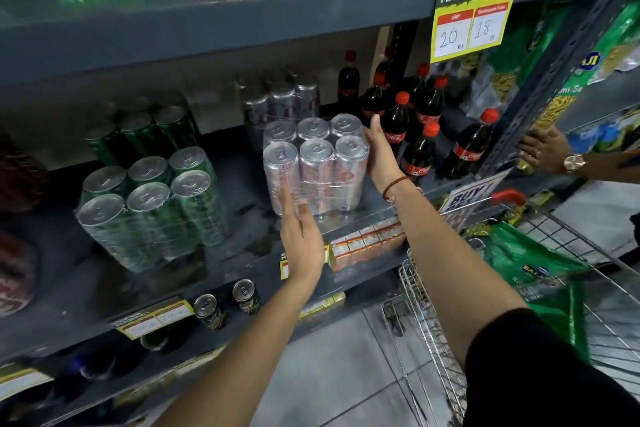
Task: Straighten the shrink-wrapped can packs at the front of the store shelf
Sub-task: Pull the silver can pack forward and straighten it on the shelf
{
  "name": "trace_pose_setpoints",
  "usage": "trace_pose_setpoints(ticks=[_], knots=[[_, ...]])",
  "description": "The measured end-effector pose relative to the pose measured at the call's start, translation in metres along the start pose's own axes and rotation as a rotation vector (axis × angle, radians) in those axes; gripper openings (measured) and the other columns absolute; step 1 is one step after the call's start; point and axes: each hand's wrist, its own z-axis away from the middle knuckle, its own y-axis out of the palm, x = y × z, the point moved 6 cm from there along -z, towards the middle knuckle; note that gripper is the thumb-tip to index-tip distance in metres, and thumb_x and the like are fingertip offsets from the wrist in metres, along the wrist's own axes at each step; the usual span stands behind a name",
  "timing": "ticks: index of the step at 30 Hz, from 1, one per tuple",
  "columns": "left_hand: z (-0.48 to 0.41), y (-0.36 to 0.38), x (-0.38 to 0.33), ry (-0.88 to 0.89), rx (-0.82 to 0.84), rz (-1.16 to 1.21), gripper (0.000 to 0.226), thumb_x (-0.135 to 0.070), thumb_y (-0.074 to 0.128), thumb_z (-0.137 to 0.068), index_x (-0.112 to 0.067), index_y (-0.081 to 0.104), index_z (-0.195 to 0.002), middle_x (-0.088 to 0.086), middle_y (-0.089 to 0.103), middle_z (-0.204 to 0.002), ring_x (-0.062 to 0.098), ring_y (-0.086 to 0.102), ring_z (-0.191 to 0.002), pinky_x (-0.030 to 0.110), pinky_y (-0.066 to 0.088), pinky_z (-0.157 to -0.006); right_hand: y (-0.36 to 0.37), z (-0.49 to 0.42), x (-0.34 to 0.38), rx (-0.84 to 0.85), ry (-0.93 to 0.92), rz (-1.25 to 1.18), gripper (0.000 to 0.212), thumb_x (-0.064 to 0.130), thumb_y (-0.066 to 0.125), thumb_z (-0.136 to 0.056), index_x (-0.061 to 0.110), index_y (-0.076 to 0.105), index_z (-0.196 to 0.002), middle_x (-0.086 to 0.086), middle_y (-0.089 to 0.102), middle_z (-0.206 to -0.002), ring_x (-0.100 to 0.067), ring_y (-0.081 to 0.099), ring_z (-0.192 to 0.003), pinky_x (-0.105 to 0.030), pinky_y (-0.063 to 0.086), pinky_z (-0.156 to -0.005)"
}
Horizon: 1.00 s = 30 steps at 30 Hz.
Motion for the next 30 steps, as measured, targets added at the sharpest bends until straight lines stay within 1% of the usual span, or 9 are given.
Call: trace_pose_setpoints(ticks=[4,7,12,16,18,19,22,26,30], knots=[[-0.009,0.011,0.002,-0.031,0.063,0.044,0.051,-0.035,0.026,-0.101,-0.031,0.011,-0.150,-0.010,0.007,-0.160,0.007,0.008,-0.146,0.030,0.005,-0.119,-0.003,0.006,-0.002,-0.064,-0.032,0.044,0.077,0.081,0.037,-0.076,0.028,0.058,-0.128,0.000,0.058,-0.138,-0.016,0.048,-0.131,-0.047,0.028,-0.117],[-0.029,0.006,0.007,-0.006,0.073,0.080,0.051,-0.036,0.025,-0.101,-0.032,0.009,-0.149,-0.012,0.004,-0.160,0.001,0.004,-0.143,0.023,0.004,-0.113,-0.006,0.020,-0.012,-0.168,-0.106,-0.007,0.061,0.066,0.037,-0.088,0.024,0.058,-0.127,-0.001,0.060,-0.135,-0.015,0.052,-0.127,-0.045,0.034,-0.115],[-0.088,0.004,0.010,-0.075,0.150,0.298,0.054,-0.038,0.031,-0.100,-0.024,0.017,-0.150,-0.001,0.015,-0.160,0.014,0.018,-0.145,0.040,0.014,-0.120,0.003,0.064,-0.028,-0.449,-0.224,-0.007,0.042,0.039,0.038,-0.099,0.010,0.053,-0.126,-0.015,0.054,-0.132,-0.026,0.052,-0.125,-0.049,0.040,-0.109],[-0.121,0.007,0.009,-0.155,0.228,0.298,0.050,-0.040,0.030,-0.099,-0.012,0.042,-0.140,0.013,0.048,-0.143,0.021,0.049,-0.128,0.034,0.038,-0.109,0.031,0.100,-0.032,-0.573,-0.353,0.009,0.034,0.037,0.044,-0.093,0.014,0.058,-0.112,-0.007,0.058,-0.117,0.000,0.056,-0.105,-0.016,0.044,-0.091],[-0.129,0.003,0.009,-0.197,0.258,0.245,0.053,-0.045,0.031,-0.098,-0.009,0.055,-0.128,0.017,0.060,-0.130,0.017,0.062,-0.106,0.024,0.050,-0.090,0.041,0.107,-0.034,-0.574,-0.377,0.043,0.028,0.034,0.043,-0.094,0.017,0.060,-0.108,-0.002,0.060,-0.110,0.003,0.056,-0.101,-0.012,0.044,-0.087],[-0.131,-0.001,0.009,-0.217,0.259,0.231,0.053,-0.046,0.031,-0.098,-0.009,0.058,-0.126,0.017,0.062,-0.127,0.017,0.063,-0.103,0.025,0.050,-0.088,0.042,0.108,-0.034,-0.565,-0.375,0.043,0.024,0.032,0.043,-0.095,0.020,0.061,-0.104,-0.001,0.062,-0.107,-0.002,0.058,-0.101,-0.016,0.045,-0.088],[-0.123,-0.019,0.012,-0.228,0.094,0.196,0.049,-0.043,0.033,-0.098,-0.013,0.058,-0.127,0.011,0.060,-0.131,0.022,0.055,-0.120,0.041,0.039,-0.108,0.028,0.096,-0.032,-0.529,-0.290,-0.052,0.024,0.027,0.040,-0.100,0.021,0.062,-0.101,-0.001,0.065,-0.103,-0.018,0.061,-0.102,-0.032,0.049,-0.092],[-0.048,-0.034,0.019,-0.130,-0.251,0.194,0.043,-0.036,0.036,-0.098,-0.018,0.049,-0.135,0.003,0.048,-0.144,0.018,0.041,-0.133,0.036,0.028,-0.114,0.002,0.044,-0.020,-0.423,-0.079,-0.079,0.049,0.042,0.030,-0.100,0.011,0.051,-0.132,-0.006,0.053,-0.138,-0.021,0.047,-0.130,-0.031,0.038,-0.105],[0.024,0.001,0.018,-0.055,-0.105,0.108,0.052,-0.040,0.030,-0.099,-0.023,0.026,-0.148,-0.004,0.023,-0.157,0.009,0.020,-0.144,0.031,0.015,-0.118,0.003,-0.012,0.003,-0.193,0.036,0.022,0.068,0.059,0.021,-0.095,0.015,0.029,-0.147,-0.006,0.029,-0.157,-0.019,0.026,-0.145,-0.044,0.013,-0.122]])
